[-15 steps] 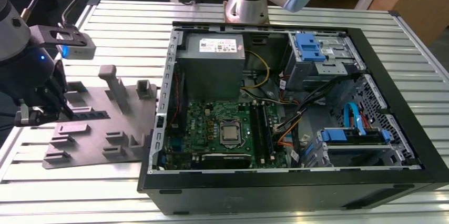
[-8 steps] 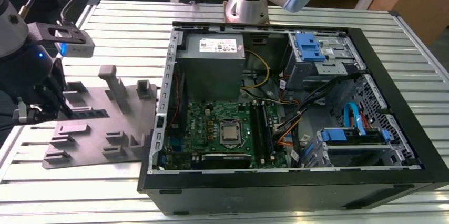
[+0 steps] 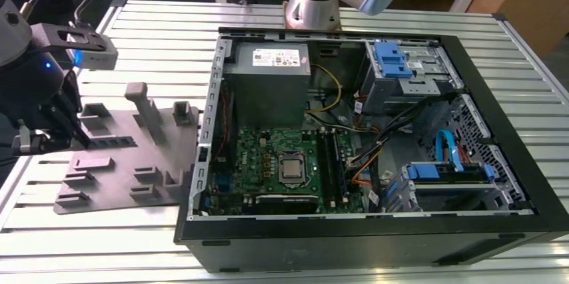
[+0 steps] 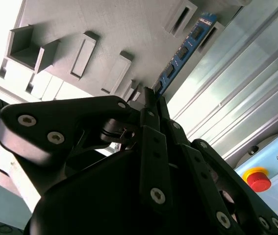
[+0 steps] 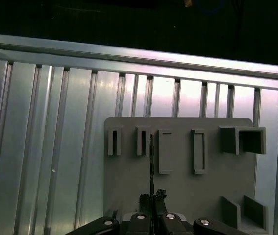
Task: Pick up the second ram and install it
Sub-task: 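Pick up the second ram and move it above second insertion slot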
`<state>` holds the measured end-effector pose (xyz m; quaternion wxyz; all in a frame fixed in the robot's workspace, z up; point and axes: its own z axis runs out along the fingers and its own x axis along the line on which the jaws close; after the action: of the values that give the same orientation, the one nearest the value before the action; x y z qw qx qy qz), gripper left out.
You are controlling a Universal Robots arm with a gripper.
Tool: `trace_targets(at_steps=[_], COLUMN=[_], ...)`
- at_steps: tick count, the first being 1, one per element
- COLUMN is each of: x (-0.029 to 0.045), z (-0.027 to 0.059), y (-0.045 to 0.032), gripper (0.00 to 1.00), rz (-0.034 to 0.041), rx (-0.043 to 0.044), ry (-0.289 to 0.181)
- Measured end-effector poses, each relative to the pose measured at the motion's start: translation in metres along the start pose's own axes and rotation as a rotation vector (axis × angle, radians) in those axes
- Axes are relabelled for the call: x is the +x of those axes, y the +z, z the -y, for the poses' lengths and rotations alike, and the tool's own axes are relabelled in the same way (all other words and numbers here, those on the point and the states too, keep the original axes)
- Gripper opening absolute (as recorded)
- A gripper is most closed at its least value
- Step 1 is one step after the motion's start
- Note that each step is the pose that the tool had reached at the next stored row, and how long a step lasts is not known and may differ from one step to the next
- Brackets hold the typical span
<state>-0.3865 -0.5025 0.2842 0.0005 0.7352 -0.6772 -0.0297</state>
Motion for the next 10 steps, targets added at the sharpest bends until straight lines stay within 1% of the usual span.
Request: trace_targets(at_steps=[10], x=[-0.0004], z=[-0.0003], y=[-0.0082], gripper=[0.11], rz=[0.0], rx=[0.0], ry=[0.0])
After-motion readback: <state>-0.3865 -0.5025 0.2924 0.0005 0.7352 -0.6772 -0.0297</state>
